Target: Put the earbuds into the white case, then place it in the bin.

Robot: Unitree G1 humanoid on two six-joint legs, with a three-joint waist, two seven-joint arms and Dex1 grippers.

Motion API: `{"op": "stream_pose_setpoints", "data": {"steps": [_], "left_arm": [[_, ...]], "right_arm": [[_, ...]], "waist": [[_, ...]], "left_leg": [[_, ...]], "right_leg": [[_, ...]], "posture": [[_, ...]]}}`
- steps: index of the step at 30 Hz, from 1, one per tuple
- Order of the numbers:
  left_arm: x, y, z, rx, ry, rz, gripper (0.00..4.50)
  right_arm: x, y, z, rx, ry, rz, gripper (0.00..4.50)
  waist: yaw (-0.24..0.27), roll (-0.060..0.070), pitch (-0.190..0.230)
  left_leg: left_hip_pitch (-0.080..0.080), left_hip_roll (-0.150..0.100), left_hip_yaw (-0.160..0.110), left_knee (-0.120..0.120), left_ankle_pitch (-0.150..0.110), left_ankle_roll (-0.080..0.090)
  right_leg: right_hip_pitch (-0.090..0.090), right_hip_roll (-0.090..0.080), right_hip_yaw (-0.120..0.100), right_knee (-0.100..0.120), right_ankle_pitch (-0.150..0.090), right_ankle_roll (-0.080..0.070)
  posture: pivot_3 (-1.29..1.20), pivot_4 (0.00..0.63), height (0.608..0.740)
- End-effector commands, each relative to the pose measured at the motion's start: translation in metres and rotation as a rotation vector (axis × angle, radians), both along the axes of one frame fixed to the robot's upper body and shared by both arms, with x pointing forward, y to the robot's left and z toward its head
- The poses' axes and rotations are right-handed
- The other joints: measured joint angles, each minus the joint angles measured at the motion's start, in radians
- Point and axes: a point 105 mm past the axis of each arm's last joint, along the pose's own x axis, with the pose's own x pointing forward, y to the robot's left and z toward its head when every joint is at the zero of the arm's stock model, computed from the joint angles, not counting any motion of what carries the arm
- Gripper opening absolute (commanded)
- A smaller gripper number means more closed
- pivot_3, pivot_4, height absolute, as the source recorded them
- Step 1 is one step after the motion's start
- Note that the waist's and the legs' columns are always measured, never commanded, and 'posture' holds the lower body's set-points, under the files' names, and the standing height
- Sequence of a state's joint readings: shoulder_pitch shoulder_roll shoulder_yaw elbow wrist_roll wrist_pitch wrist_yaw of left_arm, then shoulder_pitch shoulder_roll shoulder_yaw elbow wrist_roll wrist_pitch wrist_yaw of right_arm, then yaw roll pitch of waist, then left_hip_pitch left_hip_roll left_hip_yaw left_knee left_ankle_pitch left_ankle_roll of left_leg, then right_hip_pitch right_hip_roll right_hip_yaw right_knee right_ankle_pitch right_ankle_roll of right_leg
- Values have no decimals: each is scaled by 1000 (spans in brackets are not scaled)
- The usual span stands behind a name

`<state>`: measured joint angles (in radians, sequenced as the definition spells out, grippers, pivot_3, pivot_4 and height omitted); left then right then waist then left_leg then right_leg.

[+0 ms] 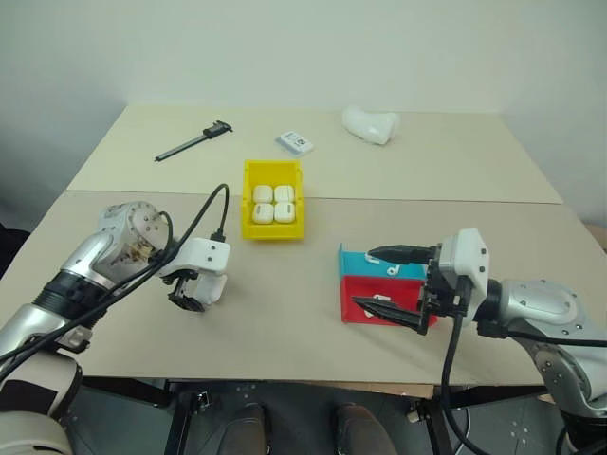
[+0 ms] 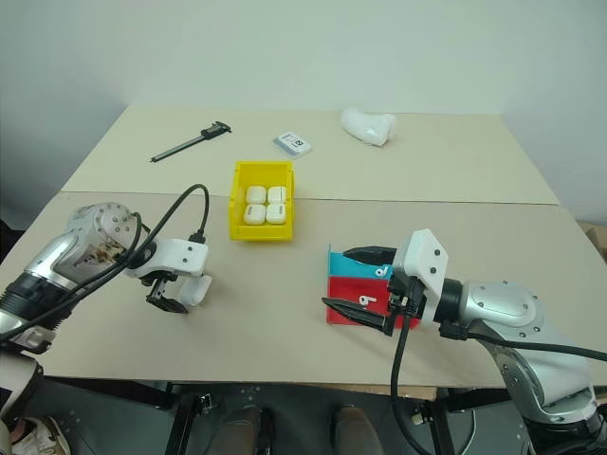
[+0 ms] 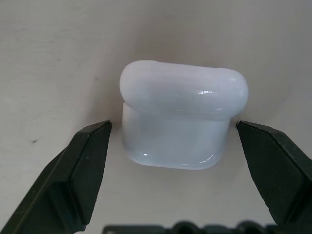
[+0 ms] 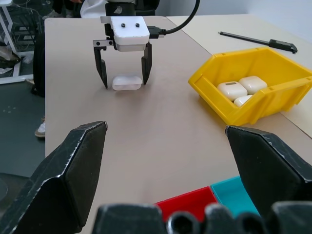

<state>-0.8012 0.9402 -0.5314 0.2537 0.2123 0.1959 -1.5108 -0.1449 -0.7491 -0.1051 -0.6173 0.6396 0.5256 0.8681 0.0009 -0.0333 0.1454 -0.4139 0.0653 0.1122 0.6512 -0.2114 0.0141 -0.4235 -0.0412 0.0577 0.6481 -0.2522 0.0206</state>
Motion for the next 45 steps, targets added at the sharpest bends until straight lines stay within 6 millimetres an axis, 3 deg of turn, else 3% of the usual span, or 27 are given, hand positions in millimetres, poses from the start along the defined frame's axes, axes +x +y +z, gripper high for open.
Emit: {"op": "stream_pose_setpoints", "data": {"steps": [1,7,14,16,22,24,28,34,37,41,45], "left_arm": [[3,2,2,-3,-34,-17,4471],[0,1,0,-8,-19,-48,2794],[4,7,15,-58,-80,-28,2792],[10,-6,36,-253,-148,-13,2792],[10,-43,124,-1046,-369,63,2792],[-1,-50,140,-1204,-339,73,2792],[-19,-73,154,-1442,-265,52,2792],[-48,-114,146,-1549,-168,-151,2792],[-51,-127,151,-1606,-172,-197,2792],[-52,-129,147,-1610,-189,-214,2792],[-53,-121,143,-1592,-213,-181,2792]], "right_arm": [[-1,0,11,10,-59,10,4500],[-2,-1,11,7,-59,11,4500],[-1,-3,11,-5,-62,12,4500],[3,-7,14,-23,-74,3,4500],[15,-22,34,-112,-94,-27,4500],[17,-26,40,-164,-96,-26,4500],[24,-29,43,-307,-83,-20,4500],[51,-38,34,-573,-150,11,4500],[69,-43,28,-695,-187,66,3922],[102,-36,23,-755,-131,87,2592],[130,-20,17,-776,20,55,2592]], "waist": [[0,0,0],[2,2,-1],[2,2,-1],[2,2,-1],[0,3,-2],[-1,3,-2],[-10,3,-2],[-15,4,-2],[-15,5,-3],[-26,5,-3],[-36,6,-3]], "left_leg": [[0,0,0,0,0,0],[2,0,0,1,0,0],[1,0,0,1,0,0],[1,0,0,1,0,0],[-1,2,-1,5,-2,3],[-1,2,-2,6,-3,4],[-1,2,-2,7,-3,5],[0,1,-2,8,-3,5],[0,1,-1,8,-3,5],[1,1,0,8,-3,5],[0,2,-1,7,-3,5]], "right_leg": [[0,0,0,0,0,0],[1,0,0,1,0,0],[1,0,0,1,0,0],[1,0,0,1,0,0],[1,0,-2,2,0,0],[1,0,-1,2,0,1],[2,0,-1,3,0,1],[2,0,-1,3,0,0],[2,1,0,3,0,0],[2,2,2,2,0,0],[1,3,2,3,0,0]], "posture": [[0,150,740],[0,150,740],[0,150,740],[0,150,740],[0,150,740],[0,150,740],[0,150,740],[0,150,740],[0,150,740],[0,150,740],[0,150,740]]}}
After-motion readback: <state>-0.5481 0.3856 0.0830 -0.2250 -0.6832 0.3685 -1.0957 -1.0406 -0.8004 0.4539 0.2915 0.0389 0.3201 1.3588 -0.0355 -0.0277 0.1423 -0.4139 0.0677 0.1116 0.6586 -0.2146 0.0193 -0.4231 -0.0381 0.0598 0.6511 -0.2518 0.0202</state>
